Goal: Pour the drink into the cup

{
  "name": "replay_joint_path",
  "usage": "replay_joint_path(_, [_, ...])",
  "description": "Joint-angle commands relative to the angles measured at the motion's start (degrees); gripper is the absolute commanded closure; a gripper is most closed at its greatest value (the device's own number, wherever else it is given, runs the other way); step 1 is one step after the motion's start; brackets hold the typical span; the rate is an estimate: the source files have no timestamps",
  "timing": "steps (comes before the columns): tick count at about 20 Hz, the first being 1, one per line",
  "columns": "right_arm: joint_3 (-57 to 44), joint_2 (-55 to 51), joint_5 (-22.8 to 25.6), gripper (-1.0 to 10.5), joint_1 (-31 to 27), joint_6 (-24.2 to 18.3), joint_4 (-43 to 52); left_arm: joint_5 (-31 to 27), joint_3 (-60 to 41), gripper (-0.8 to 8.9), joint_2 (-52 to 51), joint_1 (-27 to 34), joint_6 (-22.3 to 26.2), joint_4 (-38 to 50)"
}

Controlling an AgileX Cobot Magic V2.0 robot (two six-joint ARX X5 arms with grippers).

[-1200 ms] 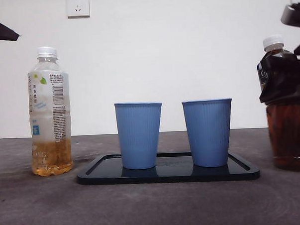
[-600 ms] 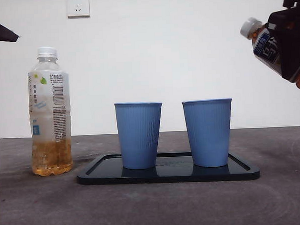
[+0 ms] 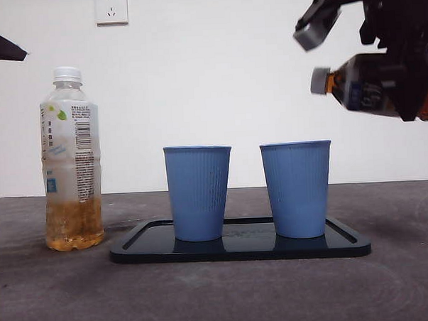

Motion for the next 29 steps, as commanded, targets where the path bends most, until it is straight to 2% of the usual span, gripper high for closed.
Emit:
replay_joint_path(1, [1.88,1.79,4.13,7.4,1.57,-3.67,-0.13,-0.15,0.98,3.14,0.35,-0.15,-0.02,0.48])
replay_joint_path(5, [1.88,4.59,10.4,7.4,3.52,-7.5,0.04,-0.15,0.98,3.14,0.35,-0.17,-0.28,0.48])
replay_joint_path(13, [1.88,6.88,18.64,7.4,6.67,-15.19,1.81,-0.13,0.98,3.14,0.35,-0.44,-1.14,0.5])
replay_joint_path(20, [1.88,6.91,22.47,7.4,8.11,-18.91,2.05,-0.13,0.98,3.14,0.35,-1.18,-1.14,0.66])
replay_joint_path(22, [1.88,6.91,22.64,7.4,8.11,-18.53,2.05,-0.13,0.98,3.14,0.35,-1.18,-1.11,0.66])
replay_joint_path(24, [1.88,6.88,22.67,7.4,8.11,-16.0,2.1,-0.13,0.98,3.14,0.35,-1.18,-1.11,0.74])
replay_joint_path(29, [1.88,5.11,21.42,7.4,8.07,-3.8,1.9,-0.11,0.98,3.15,0.33,-1.18,-1.11,0.7])
